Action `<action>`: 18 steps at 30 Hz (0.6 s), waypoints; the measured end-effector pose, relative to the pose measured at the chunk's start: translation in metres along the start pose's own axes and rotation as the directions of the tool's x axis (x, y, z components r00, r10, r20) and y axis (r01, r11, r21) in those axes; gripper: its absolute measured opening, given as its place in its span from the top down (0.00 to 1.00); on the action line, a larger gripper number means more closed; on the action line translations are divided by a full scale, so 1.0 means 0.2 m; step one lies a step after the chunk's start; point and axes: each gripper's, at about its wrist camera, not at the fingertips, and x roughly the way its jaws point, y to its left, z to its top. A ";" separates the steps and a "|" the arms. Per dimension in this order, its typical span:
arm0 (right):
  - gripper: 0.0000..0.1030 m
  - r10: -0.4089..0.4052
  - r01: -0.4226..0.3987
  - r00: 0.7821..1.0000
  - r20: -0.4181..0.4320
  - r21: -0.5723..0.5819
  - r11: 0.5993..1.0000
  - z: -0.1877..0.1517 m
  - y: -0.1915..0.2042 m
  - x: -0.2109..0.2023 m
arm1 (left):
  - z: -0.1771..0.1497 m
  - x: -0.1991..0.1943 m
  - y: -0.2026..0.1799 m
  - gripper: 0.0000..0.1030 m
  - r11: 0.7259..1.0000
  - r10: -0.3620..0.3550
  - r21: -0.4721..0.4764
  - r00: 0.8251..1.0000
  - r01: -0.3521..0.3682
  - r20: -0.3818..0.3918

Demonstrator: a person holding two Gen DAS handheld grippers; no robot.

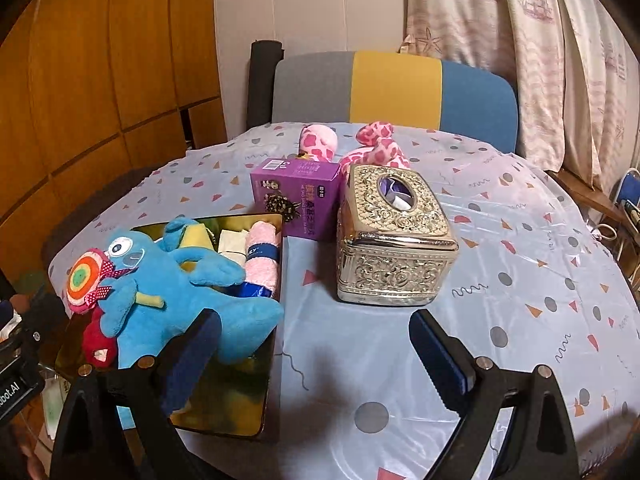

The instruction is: Organize soft objects

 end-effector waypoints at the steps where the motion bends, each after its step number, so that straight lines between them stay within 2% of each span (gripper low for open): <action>1: 0.06 -0.001 0.001 1.000 0.002 -0.003 1.000 0.00 0.00 0.00 | 0.00 0.00 0.00 0.00 1.000 0.000 0.000 1.000 0.000 -0.001; 18: 0.06 -0.007 0.007 1.000 -0.002 -0.015 1.000 -0.03 0.02 0.01 | -0.02 0.02 -0.01 0.00 1.000 -0.004 0.011 1.000 0.004 -0.020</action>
